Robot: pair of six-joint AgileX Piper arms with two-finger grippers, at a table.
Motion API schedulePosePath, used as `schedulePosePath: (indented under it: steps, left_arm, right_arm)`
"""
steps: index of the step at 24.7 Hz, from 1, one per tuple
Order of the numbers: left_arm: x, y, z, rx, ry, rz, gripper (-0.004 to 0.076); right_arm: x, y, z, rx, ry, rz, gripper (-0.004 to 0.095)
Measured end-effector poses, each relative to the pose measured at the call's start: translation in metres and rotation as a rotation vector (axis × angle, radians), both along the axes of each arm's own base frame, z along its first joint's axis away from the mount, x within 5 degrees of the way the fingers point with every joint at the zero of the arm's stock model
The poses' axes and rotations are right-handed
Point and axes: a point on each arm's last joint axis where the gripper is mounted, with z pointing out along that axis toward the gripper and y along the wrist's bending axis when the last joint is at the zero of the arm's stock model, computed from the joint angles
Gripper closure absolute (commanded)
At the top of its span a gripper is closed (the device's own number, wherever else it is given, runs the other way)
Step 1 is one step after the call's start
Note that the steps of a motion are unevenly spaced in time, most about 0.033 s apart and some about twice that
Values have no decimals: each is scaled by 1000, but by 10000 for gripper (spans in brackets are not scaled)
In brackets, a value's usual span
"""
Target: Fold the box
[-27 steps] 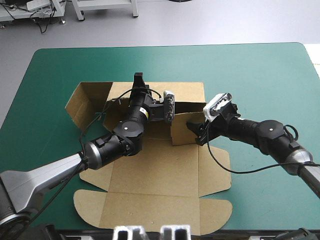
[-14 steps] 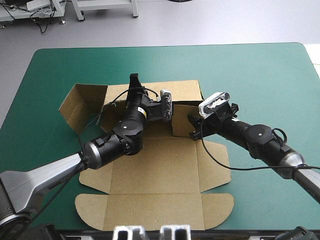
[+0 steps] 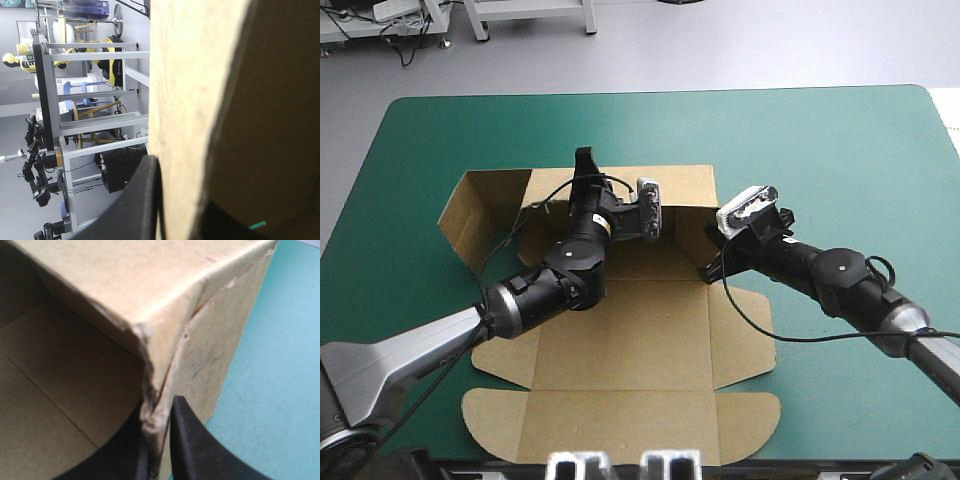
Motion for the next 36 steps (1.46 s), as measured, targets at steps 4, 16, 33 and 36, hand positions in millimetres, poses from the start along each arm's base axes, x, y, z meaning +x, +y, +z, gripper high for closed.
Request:
schedulePosePath:
  steps: [4, 16, 33, 36]
  left_arm:
    - [0, 0, 0, -6, 6, 4, 680]
    - [-79, -25, 32, -102, 3, -64, 194]
    - [-64, 51, 124, -607, 140, 110, 708]
    - [-43, 85, 134, -673, 168, 223, 708]
  right_arm:
    - [1, -1, 0, 3, 1, -8, 931]
    - [2, -3, 0, 16, 5, -55, 931]
    - [5, -4, 5, -55, -49, -22, 932]
    - [9, -5, 16, -63, -58, 47, 932]
